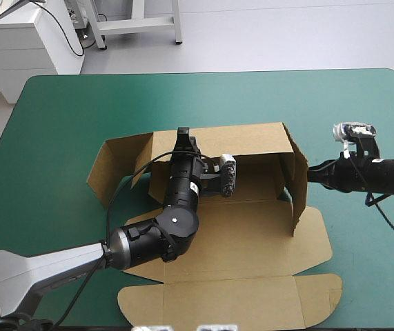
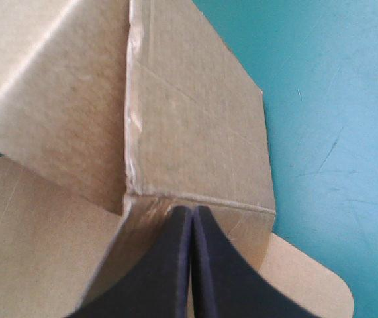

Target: Fold the box

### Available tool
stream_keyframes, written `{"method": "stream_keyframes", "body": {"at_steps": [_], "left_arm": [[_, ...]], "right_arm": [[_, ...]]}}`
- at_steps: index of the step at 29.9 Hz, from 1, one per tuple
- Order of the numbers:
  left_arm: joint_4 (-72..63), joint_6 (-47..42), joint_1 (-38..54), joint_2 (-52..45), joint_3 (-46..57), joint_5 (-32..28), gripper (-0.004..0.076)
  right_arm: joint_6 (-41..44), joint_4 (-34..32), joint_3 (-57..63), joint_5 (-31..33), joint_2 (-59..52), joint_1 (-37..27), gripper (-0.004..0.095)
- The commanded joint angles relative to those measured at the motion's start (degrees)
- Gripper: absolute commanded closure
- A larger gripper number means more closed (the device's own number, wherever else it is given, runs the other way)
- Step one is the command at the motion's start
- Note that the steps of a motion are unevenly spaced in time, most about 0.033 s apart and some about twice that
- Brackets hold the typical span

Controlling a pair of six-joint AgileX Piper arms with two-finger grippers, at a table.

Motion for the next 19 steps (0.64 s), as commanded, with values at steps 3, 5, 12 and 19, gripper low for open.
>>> {"method": "stream_keyframes", "body": {"at_steps": [3, 5, 12, 19], "left_arm": [[2.96, -0.54, -0.32, -2.23, -1.31, 1.08, 0.0731], [2.96, -0.54, -0.32, -2.23, -1.31, 1.08, 0.0731], [2.96, -0.54, -0.32, -2.23, -1.31, 0.8, 0.0731], [2.96, -0.54, -0.32, -2.23, -1.31, 0.8, 0.0731]], "right_arm": [[-11.59, 10.38, 10.03, -8.57, -6.33, -0.5, 0.0927], [-16.92, 12.59, 13.02, -9.73, -7.6, -0.5, 0.0928], [-26.9, 17.15, 15.51, -10.19, -7.92, -0.5, 0.0923], [-34.92, 21.58, 15.51, -8.35, -7.66, -0.5, 0.0675]]}}
